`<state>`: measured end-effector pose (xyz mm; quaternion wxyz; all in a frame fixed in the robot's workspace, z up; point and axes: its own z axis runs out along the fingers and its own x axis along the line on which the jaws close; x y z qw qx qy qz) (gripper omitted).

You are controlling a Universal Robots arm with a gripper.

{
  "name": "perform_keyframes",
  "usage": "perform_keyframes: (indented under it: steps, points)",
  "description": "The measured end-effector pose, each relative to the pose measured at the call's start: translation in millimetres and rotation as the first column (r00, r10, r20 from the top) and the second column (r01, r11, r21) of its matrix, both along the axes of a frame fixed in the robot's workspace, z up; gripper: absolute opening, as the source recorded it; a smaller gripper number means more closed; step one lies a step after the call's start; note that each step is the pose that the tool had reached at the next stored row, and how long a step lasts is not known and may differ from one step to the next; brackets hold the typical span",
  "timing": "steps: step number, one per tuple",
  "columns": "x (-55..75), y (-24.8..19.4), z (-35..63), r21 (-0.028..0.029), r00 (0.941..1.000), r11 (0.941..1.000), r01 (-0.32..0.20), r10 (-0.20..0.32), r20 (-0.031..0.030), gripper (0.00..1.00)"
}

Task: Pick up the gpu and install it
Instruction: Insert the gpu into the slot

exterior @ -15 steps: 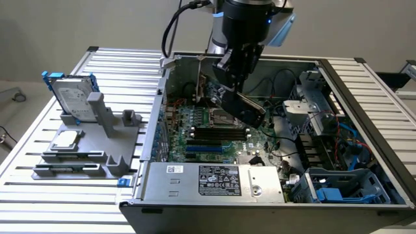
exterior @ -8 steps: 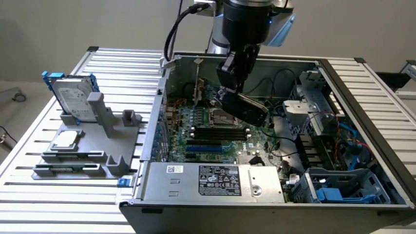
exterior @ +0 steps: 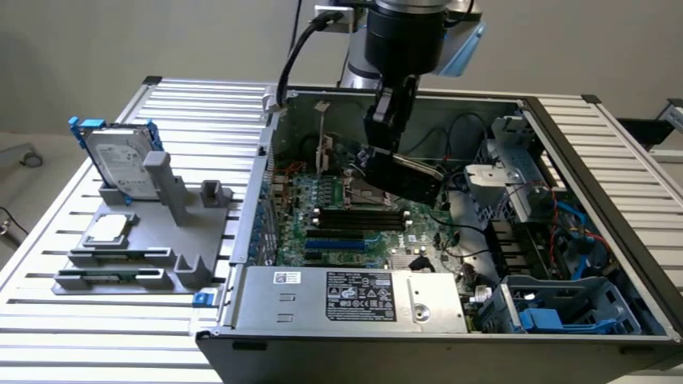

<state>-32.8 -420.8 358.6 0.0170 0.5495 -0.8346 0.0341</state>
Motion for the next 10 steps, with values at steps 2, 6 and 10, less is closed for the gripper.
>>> perform_keyframes:
  steps: [2,6,10]
  points:
    - [0.0,0.0,-0.6,0.0001,0.9993,0.9993,-0.036,0.036,0.0,0.26]
    - [0.0,0.0,-2.0,0.0003,0.994,0.994,-0.109,0.109,0.0001,0.26]
    - [0.0,-0.1,-5.3,0.0002,0.9839,0.9839,-0.179,0.179,0.0001,0.26]
